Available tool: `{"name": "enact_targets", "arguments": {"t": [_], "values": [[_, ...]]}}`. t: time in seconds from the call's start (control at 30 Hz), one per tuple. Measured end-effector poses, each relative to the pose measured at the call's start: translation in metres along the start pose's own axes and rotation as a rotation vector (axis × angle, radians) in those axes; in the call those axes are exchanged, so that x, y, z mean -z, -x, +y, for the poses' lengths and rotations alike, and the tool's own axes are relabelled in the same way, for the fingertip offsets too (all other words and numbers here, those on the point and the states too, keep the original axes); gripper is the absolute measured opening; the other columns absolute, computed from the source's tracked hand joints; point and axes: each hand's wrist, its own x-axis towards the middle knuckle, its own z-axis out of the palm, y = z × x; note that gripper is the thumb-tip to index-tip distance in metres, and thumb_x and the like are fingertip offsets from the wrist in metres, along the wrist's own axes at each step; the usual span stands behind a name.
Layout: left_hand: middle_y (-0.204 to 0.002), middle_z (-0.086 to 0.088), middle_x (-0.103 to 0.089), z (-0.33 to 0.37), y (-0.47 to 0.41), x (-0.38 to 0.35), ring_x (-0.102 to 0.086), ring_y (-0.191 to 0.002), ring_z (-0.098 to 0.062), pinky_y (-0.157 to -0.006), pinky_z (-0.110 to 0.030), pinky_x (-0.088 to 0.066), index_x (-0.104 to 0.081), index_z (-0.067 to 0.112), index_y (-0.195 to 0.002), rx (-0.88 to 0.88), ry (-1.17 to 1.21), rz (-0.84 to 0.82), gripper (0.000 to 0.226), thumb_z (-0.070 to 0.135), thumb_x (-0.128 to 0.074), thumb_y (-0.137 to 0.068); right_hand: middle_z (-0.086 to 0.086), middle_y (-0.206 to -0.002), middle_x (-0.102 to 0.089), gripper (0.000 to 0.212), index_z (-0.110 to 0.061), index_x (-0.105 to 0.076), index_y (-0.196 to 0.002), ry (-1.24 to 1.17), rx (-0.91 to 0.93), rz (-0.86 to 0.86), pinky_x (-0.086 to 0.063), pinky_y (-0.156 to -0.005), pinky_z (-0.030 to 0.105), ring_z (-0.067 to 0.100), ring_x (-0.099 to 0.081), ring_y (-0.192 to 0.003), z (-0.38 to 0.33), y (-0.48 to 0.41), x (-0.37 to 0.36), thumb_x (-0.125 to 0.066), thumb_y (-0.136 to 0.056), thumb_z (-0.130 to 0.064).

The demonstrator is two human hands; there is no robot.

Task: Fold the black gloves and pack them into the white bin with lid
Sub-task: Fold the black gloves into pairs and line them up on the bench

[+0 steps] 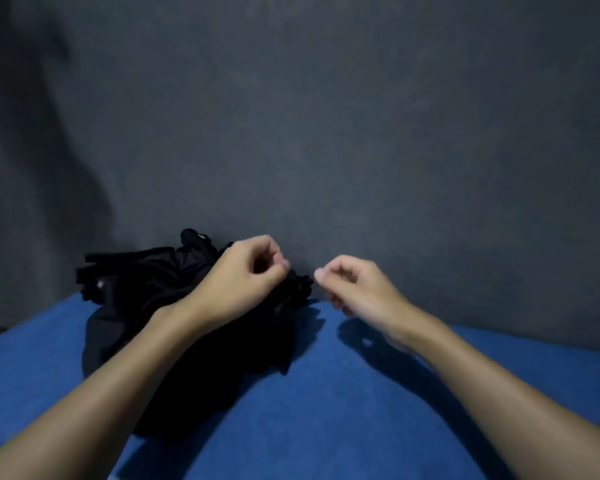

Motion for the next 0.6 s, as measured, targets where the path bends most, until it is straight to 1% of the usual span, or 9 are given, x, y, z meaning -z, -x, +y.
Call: {"name": "enact_targets", "arguments": {"t": [0.07, 0.1, 0.17, 0.2, 0.27, 0.33, 0.37, 0.5, 0.6], "values": [[-0.084, 0.012, -0.061, -0.001, 0.01, 0.003, -0.057, -0.083, -0.007, -0.08, -0.03, -0.045, -0.061, 0.025, -0.083, -0.064, -0.271, -0.003, 0.01, 0.035, -0.059, -0.085, 0.003, -0.072, -0.057, 0.012, -0.018, -0.061, -0.099, 0.081, -0.03, -0.031, -0.042, -0.055, 0.017, 0.008, -0.051, -0.059, 0.0, 0.004, -0.007, -0.065, -0.092, -0.027], [-0.091, 0.014, -0.061, -0.006, 0.014, 0.004, -0.056, -0.093, -0.008, -0.088, -0.033, -0.042, -0.062, 0.029, -0.086, -0.077, -0.358, -0.005, 0.014, 0.041, -0.054, -0.083, 0.004, -0.074, -0.058, 0.018, -0.022, -0.06, -0.107, 0.081, -0.054, -0.049, -0.042, -0.056, 0.017, 0.008, -0.051, -0.06, 0.003, 0.005, -0.011, -0.066, -0.092, -0.027], [-0.099, 0.016, -0.062, -0.004, 0.023, 0.006, -0.055, -0.102, -0.007, -0.098, -0.035, -0.035, -0.066, 0.032, -0.091, -0.042, -0.399, -0.034, 0.017, 0.042, -0.053, -0.086, 0.004, -0.073, -0.056, 0.028, -0.023, -0.059, -0.116, 0.056, -0.08, -0.055, -0.042, -0.054, 0.018, 0.01, -0.051, -0.061, 0.007, 0.006, -0.024, -0.068, -0.09, -0.024], [-0.101, 0.016, -0.063, -0.003, 0.026, 0.007, -0.056, -0.104, -0.006, -0.1, -0.035, -0.033, -0.067, 0.032, -0.093, -0.047, -0.414, -0.04, 0.015, 0.04, -0.055, -0.089, 0.005, -0.071, -0.053, 0.029, -0.021, -0.059, -0.116, 0.05, -0.082, -0.04, -0.041, -0.054, 0.02, 0.013, -0.05, -0.062, 0.007, 0.006, -0.03, -0.069, -0.09, -0.022], [-0.105, 0.015, -0.063, -0.001, 0.031, 0.006, -0.057, -0.106, -0.005, -0.101, -0.034, -0.031, -0.069, 0.033, -0.096, -0.045, -0.475, -0.062, 0.013, 0.038, -0.058, -0.091, 0.002, -0.064, -0.047, 0.02, -0.017, -0.064, -0.105, 0.067, -0.067, 0.016, -0.038, -0.052, 0.022, 0.017, -0.047, -0.063, 0.009, 0.004, -0.04, -0.072, -0.087, -0.018], [-0.107, 0.016, -0.063, 0.0, 0.034, 0.006, -0.057, -0.108, -0.005, -0.102, -0.034, -0.032, -0.069, 0.033, -0.099, -0.052, -0.474, -0.056, 0.014, 0.037, -0.059, -0.091, -0.001, -0.061, -0.052, 0.008, -0.015, -0.065, -0.085, 0.082, -0.052, 0.091, -0.037, -0.051, 0.018, 0.015, -0.05, -0.063, 0.007, 0.001, -0.047, -0.072, -0.086, -0.013], [-0.109, 0.017, -0.062, 0.001, 0.037, 0.008, -0.056, -0.109, -0.005, -0.102, -0.034, -0.031, -0.069, 0.033, -0.102, -0.042, -0.474, -0.062, 0.016, 0.037, -0.059, -0.091, 0.0, -0.062, -0.055, 0.011, -0.015, -0.064, -0.078, 0.076, -0.046, 0.121, -0.038, -0.051, 0.018, 0.014, -0.051, -0.063, 0.006, 0.0, -0.049, -0.071, -0.086, -0.011], [-0.115, 0.017, -0.061, 0.003, 0.049, 0.021, -0.055, -0.115, -0.007, -0.107, -0.037, -0.033, -0.067, 0.032, -0.11, -0.037, -0.488, -0.074, 0.024, 0.04, -0.059, -0.089, 0.003, -0.065, -0.057, 0.013, -0.013, -0.066, -0.075, 0.001, -0.013, 0.158, -0.037, -0.05, 0.018, 0.008, -0.045, -0.054, -0.01, 0.002, -0.053, -0.068, -0.087, -0.009], [-0.115, 0.013, -0.062, 0.009, 0.055, 0.036, -0.057, -0.115, -0.01, -0.108, -0.044, -0.038, -0.067, 0.03, -0.111, -0.003, -0.424, -0.046, 0.03, 0.043, -0.058, -0.086, 0.002, -0.066, -0.058, 0.013, -0.012, -0.068, -0.074, -0.037, 0.051, 0.196, -0.041, -0.056, 0.021, 0.009, -0.048, -0.058, -0.025, 0.006, -0.052, -0.071, -0.085, -0.007]]}}
